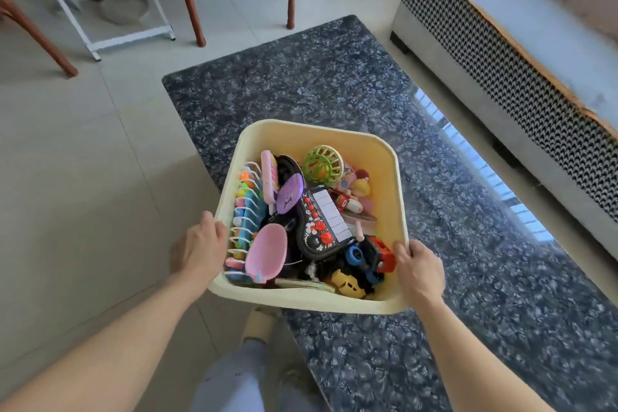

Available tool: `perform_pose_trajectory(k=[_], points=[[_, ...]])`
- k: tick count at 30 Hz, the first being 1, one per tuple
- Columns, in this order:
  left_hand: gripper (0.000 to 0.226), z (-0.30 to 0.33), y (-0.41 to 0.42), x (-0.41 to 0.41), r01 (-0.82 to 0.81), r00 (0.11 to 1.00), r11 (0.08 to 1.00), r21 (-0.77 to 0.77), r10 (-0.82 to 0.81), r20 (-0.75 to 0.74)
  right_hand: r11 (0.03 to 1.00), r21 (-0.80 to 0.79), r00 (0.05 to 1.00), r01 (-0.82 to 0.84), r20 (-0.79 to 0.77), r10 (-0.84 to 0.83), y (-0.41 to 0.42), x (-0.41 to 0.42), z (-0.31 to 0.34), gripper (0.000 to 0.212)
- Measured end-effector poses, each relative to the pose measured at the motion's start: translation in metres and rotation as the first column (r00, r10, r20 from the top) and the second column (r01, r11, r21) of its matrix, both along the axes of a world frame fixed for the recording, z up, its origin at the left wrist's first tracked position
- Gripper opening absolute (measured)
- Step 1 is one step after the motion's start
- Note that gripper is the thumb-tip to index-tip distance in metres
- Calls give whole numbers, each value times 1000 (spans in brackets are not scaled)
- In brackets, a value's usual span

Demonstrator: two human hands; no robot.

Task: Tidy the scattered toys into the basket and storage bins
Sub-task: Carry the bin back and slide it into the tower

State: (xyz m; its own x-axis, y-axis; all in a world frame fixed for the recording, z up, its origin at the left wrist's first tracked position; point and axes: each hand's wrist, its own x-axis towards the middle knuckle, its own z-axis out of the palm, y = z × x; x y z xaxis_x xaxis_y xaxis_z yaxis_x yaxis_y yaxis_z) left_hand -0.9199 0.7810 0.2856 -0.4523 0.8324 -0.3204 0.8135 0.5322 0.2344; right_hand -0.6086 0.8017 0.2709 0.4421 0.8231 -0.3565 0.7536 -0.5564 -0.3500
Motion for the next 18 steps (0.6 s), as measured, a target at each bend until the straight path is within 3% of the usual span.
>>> perform_pose_trajectory(k=[5,9,12,18], points=[[25,9,-69,-4,-62,998,998,31,62,4,995,57,994,-83,-62,87,-43,2,4,32],[27,19,-132,-7,-208,978,976,70,207,16,969,81,965,-231,-108,239,-58,-7,10,33],[27,33,-183,-11,-360,933,925,123,359,36,923,126,915,-364,-139,379,-64,-27,24,32],[26,64,-289,-17,-624,769,738,256,638,36,757,193,741,-624,-160,652,-87,-93,53,36]])
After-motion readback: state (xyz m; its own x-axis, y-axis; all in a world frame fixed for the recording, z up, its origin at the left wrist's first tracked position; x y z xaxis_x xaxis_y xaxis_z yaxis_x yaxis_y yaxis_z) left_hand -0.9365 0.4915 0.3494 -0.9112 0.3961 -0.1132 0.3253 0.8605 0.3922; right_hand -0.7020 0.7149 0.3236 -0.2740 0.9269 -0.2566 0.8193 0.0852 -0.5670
